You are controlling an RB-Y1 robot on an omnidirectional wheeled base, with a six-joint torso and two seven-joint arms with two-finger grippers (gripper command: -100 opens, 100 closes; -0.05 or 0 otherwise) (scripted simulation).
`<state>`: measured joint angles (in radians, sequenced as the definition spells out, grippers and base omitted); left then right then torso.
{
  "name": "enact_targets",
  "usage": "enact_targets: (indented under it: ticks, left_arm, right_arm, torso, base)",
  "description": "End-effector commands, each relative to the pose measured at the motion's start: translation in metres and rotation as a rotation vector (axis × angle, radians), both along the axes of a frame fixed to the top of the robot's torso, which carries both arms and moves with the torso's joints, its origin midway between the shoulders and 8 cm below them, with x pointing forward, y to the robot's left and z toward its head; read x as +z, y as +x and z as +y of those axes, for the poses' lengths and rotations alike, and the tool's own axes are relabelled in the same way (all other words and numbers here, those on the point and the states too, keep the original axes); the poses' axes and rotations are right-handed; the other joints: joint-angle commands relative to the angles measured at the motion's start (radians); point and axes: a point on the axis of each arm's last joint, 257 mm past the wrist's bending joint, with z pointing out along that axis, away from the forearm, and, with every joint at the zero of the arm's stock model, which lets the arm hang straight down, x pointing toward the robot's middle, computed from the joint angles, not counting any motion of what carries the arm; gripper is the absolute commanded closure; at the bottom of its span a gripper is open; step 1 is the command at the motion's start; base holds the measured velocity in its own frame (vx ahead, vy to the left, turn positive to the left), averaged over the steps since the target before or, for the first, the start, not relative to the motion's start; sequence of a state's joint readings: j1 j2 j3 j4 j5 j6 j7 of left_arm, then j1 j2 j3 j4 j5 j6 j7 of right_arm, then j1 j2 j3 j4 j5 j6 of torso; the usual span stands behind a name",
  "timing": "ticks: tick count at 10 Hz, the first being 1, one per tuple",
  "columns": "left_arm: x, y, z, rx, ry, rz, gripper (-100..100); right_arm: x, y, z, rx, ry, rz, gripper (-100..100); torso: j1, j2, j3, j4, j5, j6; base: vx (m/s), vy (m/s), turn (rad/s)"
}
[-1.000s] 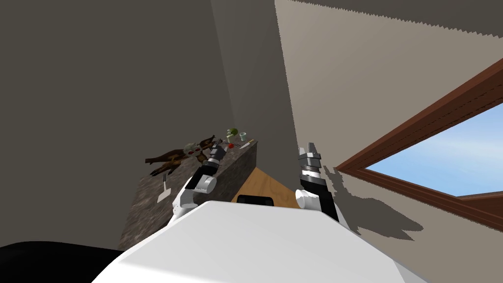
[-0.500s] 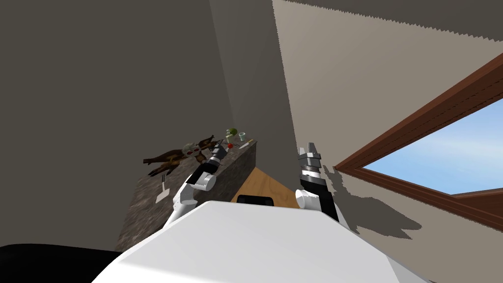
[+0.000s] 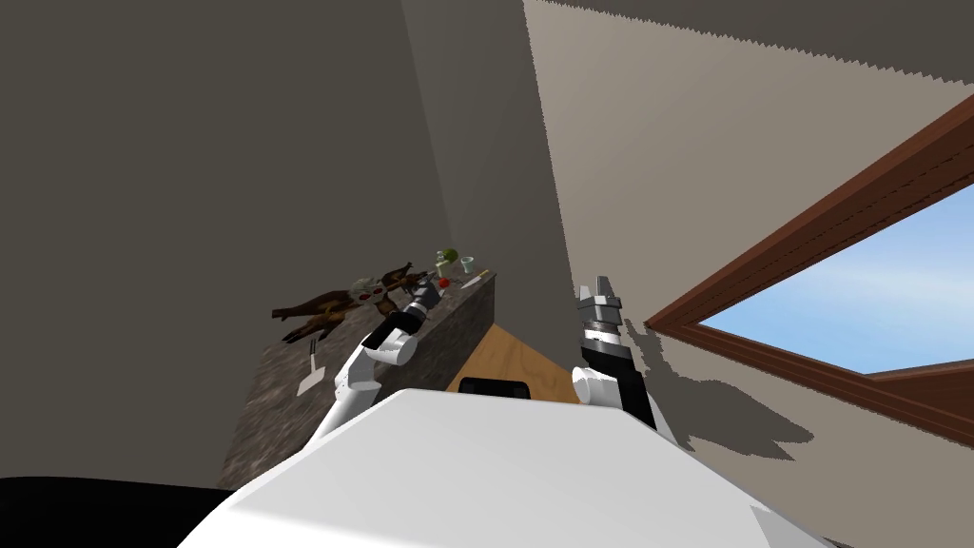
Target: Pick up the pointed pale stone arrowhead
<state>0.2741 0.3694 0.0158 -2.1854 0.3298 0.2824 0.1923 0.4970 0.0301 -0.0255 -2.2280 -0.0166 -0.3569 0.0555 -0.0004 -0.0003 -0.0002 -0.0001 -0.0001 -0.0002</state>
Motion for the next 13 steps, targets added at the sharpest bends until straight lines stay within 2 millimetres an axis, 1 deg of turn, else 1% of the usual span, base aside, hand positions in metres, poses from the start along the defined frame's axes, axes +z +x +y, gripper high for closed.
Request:
enact_targets:
  ticks: [1,3,4,6,7,9,10,12,13]
  left_arm:
    - [-0.006,0.005,0.001,-0.010,0.006,0.039,-100]
    - [-0.020,0.005,0.002,-0.007,0.012,0.095,-100]
    - [-0.021,0.009,0.004,-0.016,0.019,0.116,-100]
    - [-0.035,0.008,0.005,-0.012,0.025,0.171,-100]
    - [-0.037,0.012,0.008,-0.019,0.035,0.195,-100]
    - [-0.050,0.010,0.009,-0.016,0.041,0.247,-100]
    - [-0.051,0.013,0.014,-0.020,0.052,0.271,-100]
    - [-0.065,0.010,0.015,-0.016,0.058,0.324,-100]
    - [-0.065,0.014,0.020,-0.018,0.071,0.344,-100]
  right_arm:
    - [0.000,0.000,0.000,0.000,0.000,0.000,0]
    - [0.000,0.000,0.000,0.000,0.000,0.000,0]
    - [0.000,0.000,0.000,0.000,0.000,0.000,0]
    - [0.000,0.000,0.000,0.000,0.000,0.000,0]
    - [0.000,0.000,0.000,0.000,0.000,0.000,0]
    - [0.000,0.000,0.000,0.000,0.000,0.000,0]
    - [0.000,0.000,0.000,0.000,0.000,0.000,0]
    - [0.000,0.000,0.000,0.000,0.000,0.000,0]
    - [0.000,0.000,0.000,0.000,0.000,0.000,0]
  torso:
    - [0.000,0.000,0.000,0.000,0.000,0.000]
    - [0.000,0.000,0.000,0.000,0.000,0.000]
    - [0.000,0.000,0.000,0.000,0.000,0.000]
    - [0.000,-0.001,0.000,0.000,0.000,0.000]
    - [0.000,0.000,0.000,0.000,0.000,0.000]
    - [0.000,-0.001,0.000,0.000,0.000,0.000]
    - [0.000,0.000,0.000,0.000,0.000,0.000]
    - [0.000,-0.001,-0.001,0.000,0.000,0.000]
    - [0.000,-0.001,0.000,0.000,0.000,0.000]
  base:
    - [0.006,-0.012,-0.026]
    - [0.005,-0.011,-0.008]
    - [0.008,-0.013,-0.032]
    - [0.010,-0.009,-0.008]
    - [0.013,-0.013,-0.033]
    - [0.011,-0.007,-0.009]
    - [0.016,-0.010,-0.030]
    - [0.014,-0.008,-0.013]
    - [0.019,-0.010,-0.035]
